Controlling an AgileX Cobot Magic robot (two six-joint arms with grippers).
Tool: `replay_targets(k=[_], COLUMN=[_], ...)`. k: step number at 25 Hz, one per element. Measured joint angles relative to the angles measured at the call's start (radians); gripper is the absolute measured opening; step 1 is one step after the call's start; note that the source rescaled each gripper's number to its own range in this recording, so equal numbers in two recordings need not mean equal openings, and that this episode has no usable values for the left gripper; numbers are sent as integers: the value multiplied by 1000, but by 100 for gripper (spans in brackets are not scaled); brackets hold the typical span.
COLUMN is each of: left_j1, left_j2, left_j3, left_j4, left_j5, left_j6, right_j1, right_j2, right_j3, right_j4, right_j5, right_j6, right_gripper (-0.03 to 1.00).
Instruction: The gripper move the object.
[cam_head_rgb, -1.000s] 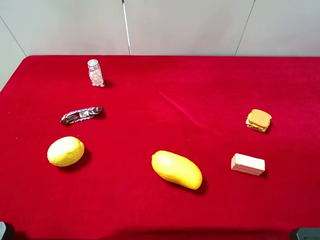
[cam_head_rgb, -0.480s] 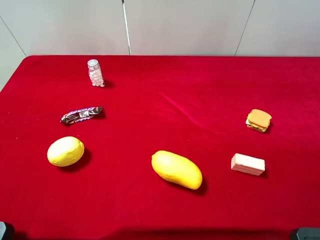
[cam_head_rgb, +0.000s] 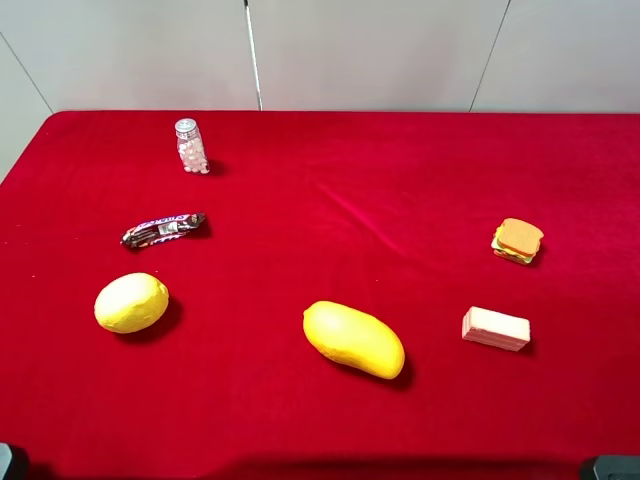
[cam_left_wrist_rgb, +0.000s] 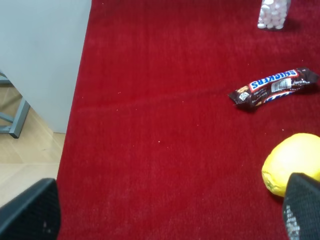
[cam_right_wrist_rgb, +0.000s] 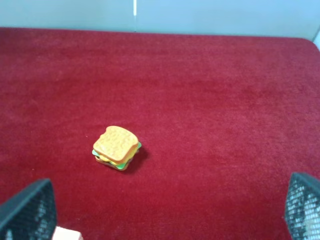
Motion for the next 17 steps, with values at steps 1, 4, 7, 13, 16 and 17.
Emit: replay_targets(k=[1,4,7,13,16,17], left_j1=[0,0,0,0,0,0], left_j2=[0,0,0,0,0,0], left_j3=[0,0,0,0,0,0], left_j4=[0,0,0,0,0,0], left_j5=[0,0,0,0,0,0], left_j6=[0,0,0,0,0,0], right_j1=[-1,-1,-1,-2,-2,-2], right_j2=[0,0,0,0,0,0], right_j3=[0,0,0,0,0,0], right_j4=[0,0,1,3,3,3], right_j5=[0,0,-1,-3,-3,-3], right_j6=[0,0,0,0,0,0], right_gripper=[100,100,100,100,100,100])
